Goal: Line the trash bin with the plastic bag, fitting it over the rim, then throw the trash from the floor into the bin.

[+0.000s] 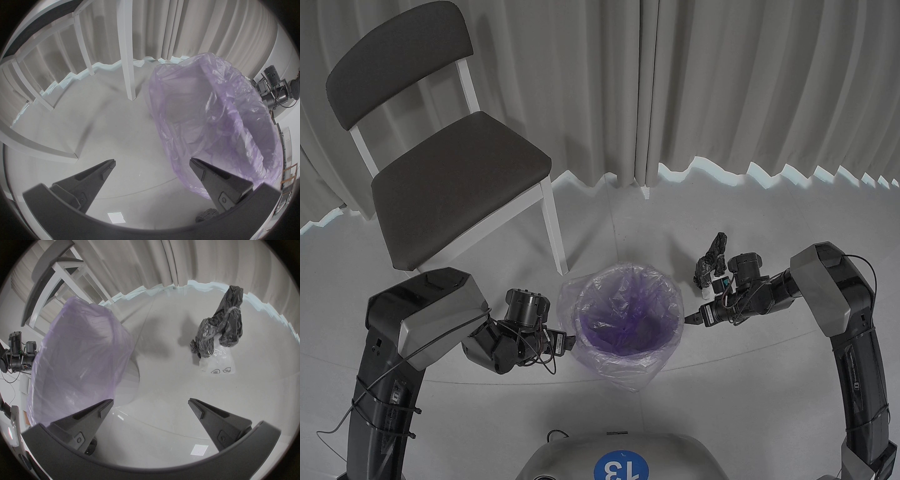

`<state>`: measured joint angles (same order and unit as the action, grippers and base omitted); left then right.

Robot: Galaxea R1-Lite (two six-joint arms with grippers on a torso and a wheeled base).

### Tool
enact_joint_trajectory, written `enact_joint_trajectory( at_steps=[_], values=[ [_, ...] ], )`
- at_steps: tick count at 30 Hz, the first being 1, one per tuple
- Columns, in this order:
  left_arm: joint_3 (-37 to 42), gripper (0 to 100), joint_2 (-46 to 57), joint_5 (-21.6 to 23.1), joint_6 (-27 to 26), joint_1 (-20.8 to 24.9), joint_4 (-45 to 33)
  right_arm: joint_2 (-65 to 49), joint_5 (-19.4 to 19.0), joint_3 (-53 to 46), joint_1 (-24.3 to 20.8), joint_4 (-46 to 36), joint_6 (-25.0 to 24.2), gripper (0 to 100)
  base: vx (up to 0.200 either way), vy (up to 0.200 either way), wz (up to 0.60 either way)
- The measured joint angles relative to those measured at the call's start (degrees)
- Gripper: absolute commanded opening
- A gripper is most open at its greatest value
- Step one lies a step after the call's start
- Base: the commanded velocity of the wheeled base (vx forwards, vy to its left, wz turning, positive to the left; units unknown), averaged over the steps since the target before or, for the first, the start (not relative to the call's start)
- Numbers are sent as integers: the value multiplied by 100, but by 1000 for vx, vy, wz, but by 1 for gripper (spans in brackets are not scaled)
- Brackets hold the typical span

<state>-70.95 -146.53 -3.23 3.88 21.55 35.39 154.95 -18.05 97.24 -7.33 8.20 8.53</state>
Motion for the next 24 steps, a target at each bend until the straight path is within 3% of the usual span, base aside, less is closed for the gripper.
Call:
enact_joint_trajectory(
  at_steps=[7,16,19,24],
  values=[
    [33,100,6,-49,96,5,-2,-261,-41,-612,110,295,16,100,0,0,0],
    [52,100,41,-126,191,9,2,-823,-400,-1643,276,1103,-184,100,0,0,0],
    [52,100,55,-137,202,18,0,-951,-660,-1851,212,1231,-380,100,0,0,0],
    [52,100,78,-158,261,40,0,-986,-714,-1897,11,1371,-556,100,0,0,0]
  ],
)
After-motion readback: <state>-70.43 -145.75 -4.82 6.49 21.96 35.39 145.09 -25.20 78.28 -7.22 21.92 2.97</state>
